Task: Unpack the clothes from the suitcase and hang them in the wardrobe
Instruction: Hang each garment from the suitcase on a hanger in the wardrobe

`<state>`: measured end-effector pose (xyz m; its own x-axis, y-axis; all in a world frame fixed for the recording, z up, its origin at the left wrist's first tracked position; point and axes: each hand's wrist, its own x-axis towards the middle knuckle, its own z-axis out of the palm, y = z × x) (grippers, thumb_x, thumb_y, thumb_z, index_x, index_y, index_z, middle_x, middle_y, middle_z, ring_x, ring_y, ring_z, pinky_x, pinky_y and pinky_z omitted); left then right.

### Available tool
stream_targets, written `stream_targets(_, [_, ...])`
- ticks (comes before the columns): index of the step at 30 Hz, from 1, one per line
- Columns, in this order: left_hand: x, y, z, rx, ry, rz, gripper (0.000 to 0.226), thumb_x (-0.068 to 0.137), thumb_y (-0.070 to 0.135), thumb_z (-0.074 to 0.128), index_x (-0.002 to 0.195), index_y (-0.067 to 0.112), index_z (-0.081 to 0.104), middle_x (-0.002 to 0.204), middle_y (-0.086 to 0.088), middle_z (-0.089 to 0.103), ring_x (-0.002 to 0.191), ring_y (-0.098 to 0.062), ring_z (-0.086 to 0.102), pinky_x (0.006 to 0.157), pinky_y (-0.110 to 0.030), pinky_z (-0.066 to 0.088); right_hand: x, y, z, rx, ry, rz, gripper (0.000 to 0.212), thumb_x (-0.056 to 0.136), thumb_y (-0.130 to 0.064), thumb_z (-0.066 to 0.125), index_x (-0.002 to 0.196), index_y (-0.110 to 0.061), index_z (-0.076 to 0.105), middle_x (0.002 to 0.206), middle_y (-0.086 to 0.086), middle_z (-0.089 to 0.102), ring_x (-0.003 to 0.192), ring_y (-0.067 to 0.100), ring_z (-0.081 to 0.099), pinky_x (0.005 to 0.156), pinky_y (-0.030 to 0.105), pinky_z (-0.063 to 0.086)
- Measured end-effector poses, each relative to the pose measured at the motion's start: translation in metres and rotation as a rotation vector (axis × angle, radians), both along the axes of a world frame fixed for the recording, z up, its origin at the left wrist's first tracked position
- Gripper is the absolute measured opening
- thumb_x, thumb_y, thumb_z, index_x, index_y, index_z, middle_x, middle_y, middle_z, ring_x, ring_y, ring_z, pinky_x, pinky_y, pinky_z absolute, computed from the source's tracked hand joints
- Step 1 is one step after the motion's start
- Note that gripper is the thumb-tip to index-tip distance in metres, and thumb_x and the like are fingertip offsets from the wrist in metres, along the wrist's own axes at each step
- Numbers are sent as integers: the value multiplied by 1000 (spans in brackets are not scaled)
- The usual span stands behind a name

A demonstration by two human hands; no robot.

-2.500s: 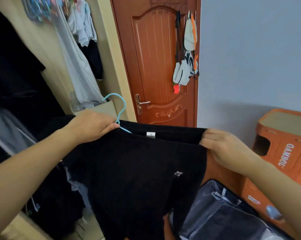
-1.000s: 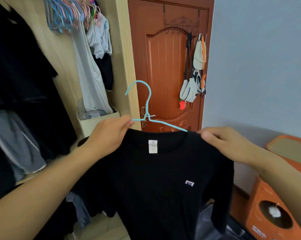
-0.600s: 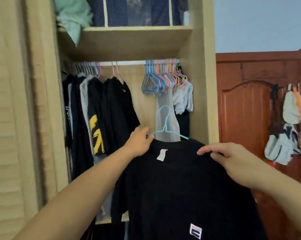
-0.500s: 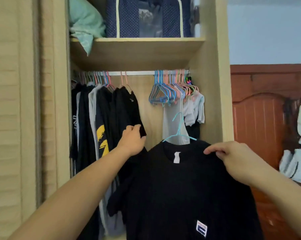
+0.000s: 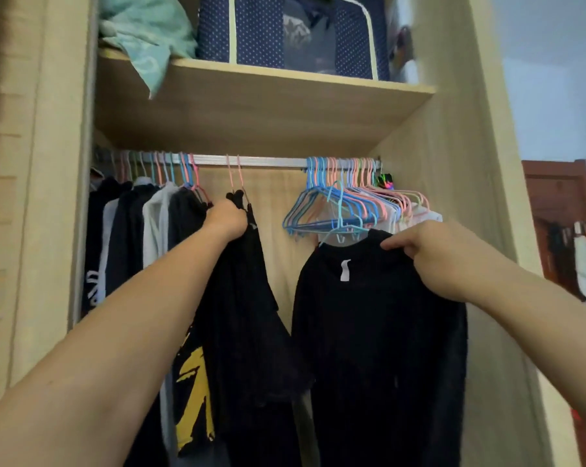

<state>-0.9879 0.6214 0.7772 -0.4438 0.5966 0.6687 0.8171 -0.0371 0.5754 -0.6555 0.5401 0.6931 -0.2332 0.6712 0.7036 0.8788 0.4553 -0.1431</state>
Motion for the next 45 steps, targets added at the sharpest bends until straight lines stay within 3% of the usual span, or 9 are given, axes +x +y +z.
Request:
stream_targets(8, [89,57,5,-45,70,-332,46,101,27,53,137,-1,50,137,-22,57,123,-40,56,97,-35,45,29,-19,0,-20,86,-90,46,101,-9,43,122,-43,67,134,6,62,108,27,60,81,28,43])
stream_targets(12, [110,71,-23,-256,84,-372,91,78,35,65,155,6,28,151,-20,46,134,-38,49,112,-42,42,65,-53,-2,-123,-29,-160,53,102,-5,39,130,-44,61,132,1,61,114,22,58,81,25,42])
stream_targets(19, [169,22,-155,-410,-80,-364,26,99,11,43,125,17,45,122,-11,56,103,-31,59,87,-45,59,140,-68,-50,-329,-119,-26,42,104,-11,44,123,-41,68,137,3,61,120,23,59,98,23,44])
stream_targets(23, [197,-11,-192,-479,-163,-494,59,106,13,40,158,37,27,124,9,53,99,-17,62,84,-40,60,194,-90,-64,-414,-104,74,41,105,-15,45,116,-46,70,127,-12,63,112,15,61,96,26,46])
stream_targets(29, [239,-43,-202,-577,-301,-662,76,100,-5,40,158,43,25,159,10,40,135,-17,47,102,-38,47,258,-123,-68,-519,48,268,43,104,-12,47,109,-45,75,113,-23,71,113,2,63,110,33,43])
stream_targets(33, [250,-63,-190,-544,-388,-696,45,109,40,37,155,41,35,149,13,49,130,-21,56,101,-43,41,264,-135,-69,-468,142,364,41,104,-13,50,105,-43,76,108,-20,73,107,3,67,106,34,47])
stream_targets(35, [246,-75,-178,-423,-414,-637,45,107,56,27,142,38,49,131,8,63,114,-19,63,92,-41,41,245,-136,-68,-350,156,341,40,104,-14,50,103,-43,77,106,-16,74,95,10,70,90,29,55])
stream_targets(38, [206,-95,-153,-153,-335,-364,21,104,29,44,102,21,63,101,-7,66,76,-22,59,69,-36,50,199,-123,-60,-217,114,287,39,104,-11,47,117,-37,72,121,0,67,98,18,64,71,21,42])
stream_targets(45, [76,-179,-101,-226,232,143,37,96,17,52,131,16,64,132,-8,66,123,-30,59,104,-36,48,98,-86,23,124,24,171,48,95,-3,47,127,-32,68,131,11,63,117,36,58,93,35,46])
